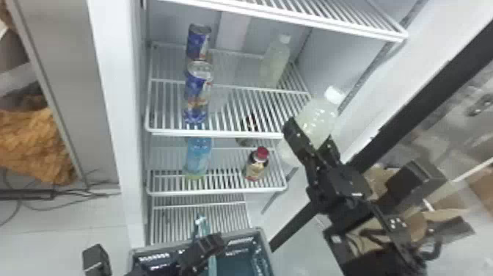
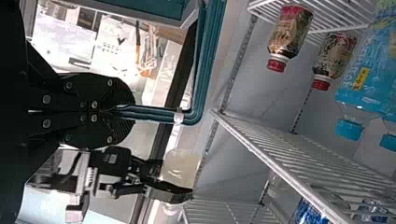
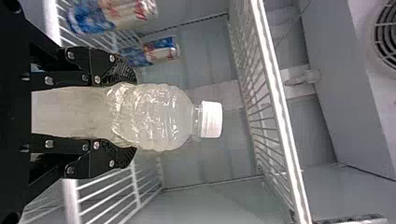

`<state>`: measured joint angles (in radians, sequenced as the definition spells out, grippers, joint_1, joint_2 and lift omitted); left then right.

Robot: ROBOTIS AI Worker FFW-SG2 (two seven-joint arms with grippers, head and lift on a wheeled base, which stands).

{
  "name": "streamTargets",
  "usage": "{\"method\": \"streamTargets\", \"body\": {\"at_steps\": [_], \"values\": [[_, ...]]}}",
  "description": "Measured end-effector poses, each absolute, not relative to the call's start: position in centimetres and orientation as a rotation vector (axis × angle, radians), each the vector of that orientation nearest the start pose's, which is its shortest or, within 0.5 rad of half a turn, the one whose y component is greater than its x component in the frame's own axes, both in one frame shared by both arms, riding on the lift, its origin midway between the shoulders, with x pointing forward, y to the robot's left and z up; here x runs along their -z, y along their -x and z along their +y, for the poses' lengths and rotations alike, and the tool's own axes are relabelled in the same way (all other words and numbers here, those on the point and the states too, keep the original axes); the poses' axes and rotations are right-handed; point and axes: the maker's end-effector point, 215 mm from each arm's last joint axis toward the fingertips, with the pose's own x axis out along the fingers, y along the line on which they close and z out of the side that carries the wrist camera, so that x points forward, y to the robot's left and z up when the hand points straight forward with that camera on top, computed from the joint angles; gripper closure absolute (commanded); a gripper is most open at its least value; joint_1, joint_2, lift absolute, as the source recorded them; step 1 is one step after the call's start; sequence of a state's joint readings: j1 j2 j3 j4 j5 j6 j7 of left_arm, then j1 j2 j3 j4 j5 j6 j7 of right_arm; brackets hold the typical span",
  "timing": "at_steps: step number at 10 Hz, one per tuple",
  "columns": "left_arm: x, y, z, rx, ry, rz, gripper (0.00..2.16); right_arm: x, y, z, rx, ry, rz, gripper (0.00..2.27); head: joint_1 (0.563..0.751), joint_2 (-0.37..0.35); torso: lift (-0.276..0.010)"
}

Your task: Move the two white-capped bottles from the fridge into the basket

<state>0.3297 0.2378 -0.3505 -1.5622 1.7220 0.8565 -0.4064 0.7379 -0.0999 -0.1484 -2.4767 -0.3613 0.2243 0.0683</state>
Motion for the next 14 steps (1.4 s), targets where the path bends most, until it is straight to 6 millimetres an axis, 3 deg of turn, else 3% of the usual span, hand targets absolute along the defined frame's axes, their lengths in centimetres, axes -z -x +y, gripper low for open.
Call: {"method": "streamTargets", "body": {"at_steps": [3, 7, 14], "values": [[41.5, -26.4, -6.1, 0.885, 1.756, 0.966, 1.16, 28.9, -36.4, -24.0, -0.166, -0.179, 0.226, 0.99, 0.695, -0.350, 0.000], [41.7, -26.3, -5.9, 0.878, 1.758, 0.966, 1.16, 31.2, -31.2, -22.0, -0.234, -0.146, 0.488, 0.99, 0.695, -0.350, 0.000], [41.5, -26.4, -6.0, 0.888, 1.750, 0.967, 1.16, 39.0, -25.8, -22.1, -0.245, -0.161, 0.839, 0.99, 0.695, -0.350, 0.000]]}}
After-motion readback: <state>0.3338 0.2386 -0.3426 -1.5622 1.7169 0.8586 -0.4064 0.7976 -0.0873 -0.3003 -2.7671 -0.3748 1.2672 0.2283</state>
